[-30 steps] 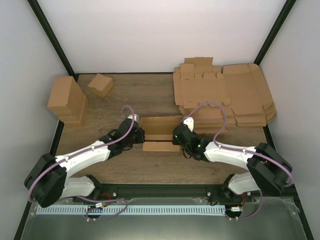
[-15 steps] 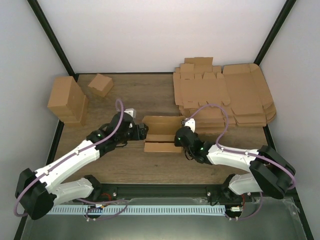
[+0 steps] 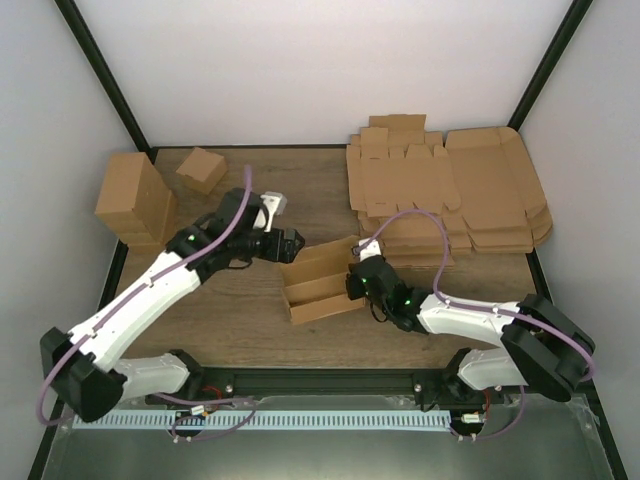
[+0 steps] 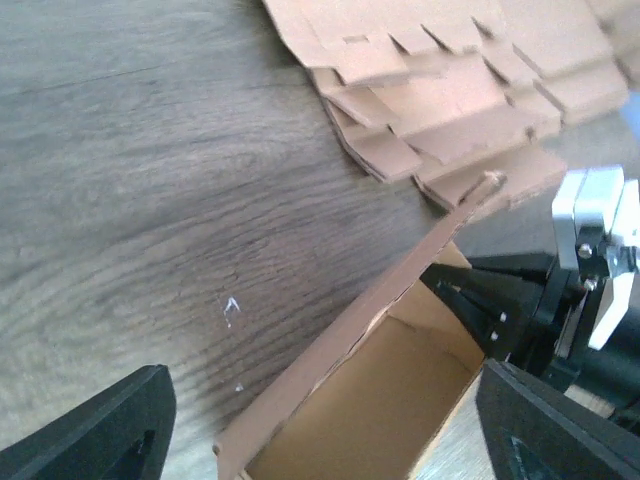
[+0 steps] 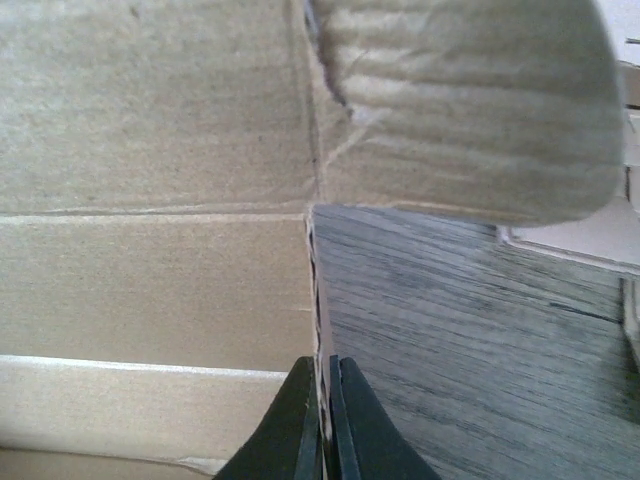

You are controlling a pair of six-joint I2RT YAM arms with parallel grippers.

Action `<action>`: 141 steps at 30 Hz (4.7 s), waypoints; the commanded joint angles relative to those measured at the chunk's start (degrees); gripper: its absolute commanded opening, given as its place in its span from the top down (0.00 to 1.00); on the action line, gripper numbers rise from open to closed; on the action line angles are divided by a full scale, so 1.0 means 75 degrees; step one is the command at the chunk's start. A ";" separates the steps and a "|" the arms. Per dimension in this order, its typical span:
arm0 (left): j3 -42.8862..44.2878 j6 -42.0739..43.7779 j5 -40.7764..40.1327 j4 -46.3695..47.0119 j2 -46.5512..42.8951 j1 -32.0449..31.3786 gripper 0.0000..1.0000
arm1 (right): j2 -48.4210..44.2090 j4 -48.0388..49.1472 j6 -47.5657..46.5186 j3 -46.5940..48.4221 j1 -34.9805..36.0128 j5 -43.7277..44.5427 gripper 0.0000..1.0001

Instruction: Fold the paper box

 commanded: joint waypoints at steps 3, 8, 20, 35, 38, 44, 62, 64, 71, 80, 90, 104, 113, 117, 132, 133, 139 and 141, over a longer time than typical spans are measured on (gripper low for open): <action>0.0666 0.2169 0.1644 -0.0730 0.1197 0.0043 0.26 | 0.0033 0.0388 -0.0774 0.0150 0.0025 -0.0558 0.99; 0.0681 0.2639 0.2354 -0.0631 0.1769 0.0029 0.41 | 0.0210 0.0433 -0.0901 0.0214 0.0025 -0.0636 0.99; 0.0526 0.2749 0.2355 -0.0409 0.2156 -0.0168 0.82 | 0.0431 0.0113 -0.0991 0.0561 0.0025 -0.0632 0.94; 0.0172 0.2585 0.1722 -0.0340 0.2150 -0.0388 0.90 | -0.0262 -0.1134 -0.0977 0.0998 0.0025 -0.0895 0.72; 0.0205 0.2514 0.1629 -0.0325 0.2149 -0.0387 0.90 | -0.0510 -0.1523 -0.0867 0.1046 0.0024 -0.0905 0.67; 0.0167 0.2314 0.1573 -0.0259 0.2144 -0.0392 0.94 | -0.1028 -0.2738 -0.0411 0.1357 0.0024 -0.1089 0.57; -0.0073 0.1605 0.1429 0.0025 0.2481 -0.0391 0.48 | -0.2585 -0.6667 0.2861 0.2063 0.0028 -0.3785 0.27; -0.0136 0.1522 0.1353 0.0085 0.2571 -0.0374 0.48 | -0.2694 -0.6437 0.3185 0.1785 0.0025 -0.4357 0.22; -0.0217 0.1321 0.1500 0.0254 0.2521 -0.0380 0.49 | -0.3103 -0.5622 0.4343 0.0804 0.0025 -0.4691 0.17; -0.0578 0.0766 0.1432 0.0790 0.2051 -0.0159 0.46 | -0.3234 -0.4636 0.5702 0.0080 0.0025 -0.4703 0.16; -0.1429 0.0338 0.1799 0.1239 0.1625 0.0965 0.30 | -0.3262 -0.4424 0.5537 -0.0069 0.0025 -0.4692 0.21; -0.2186 -0.0144 0.1152 0.1068 0.1346 0.1106 0.21 | -0.3361 -0.5860 0.4278 0.0864 0.0025 -0.4104 0.21; -0.3192 -0.2793 0.2223 0.0640 -0.1091 0.0965 0.17 | -0.2628 -0.7442 0.2621 0.2967 0.0013 -0.2571 0.22; -0.3718 -0.4395 0.2084 0.0977 -0.2207 0.0353 0.19 | -0.1269 -0.7603 0.1159 0.4257 -0.0312 -0.2487 0.28; -0.4920 -0.8922 0.0289 0.1723 -0.2421 -0.2122 0.33 | 0.1290 -0.6587 -0.1029 0.5511 -0.2125 -0.4754 0.28; -0.5010 -0.9074 0.0218 0.1851 -0.2421 -0.2148 0.33 | 0.1268 -0.6503 -0.1006 0.5418 -0.2130 -0.4757 0.28; -0.5546 -0.9585 0.0045 0.2777 -0.2070 -0.2172 0.43 | 0.1176 -0.6209 -0.0900 0.4997 -0.2147 -0.4729 0.29; -0.5536 -0.9646 -0.0204 0.2790 -0.1971 -0.2174 0.50 | 0.1187 -0.6168 -0.0901 0.4953 -0.2154 -0.4760 0.30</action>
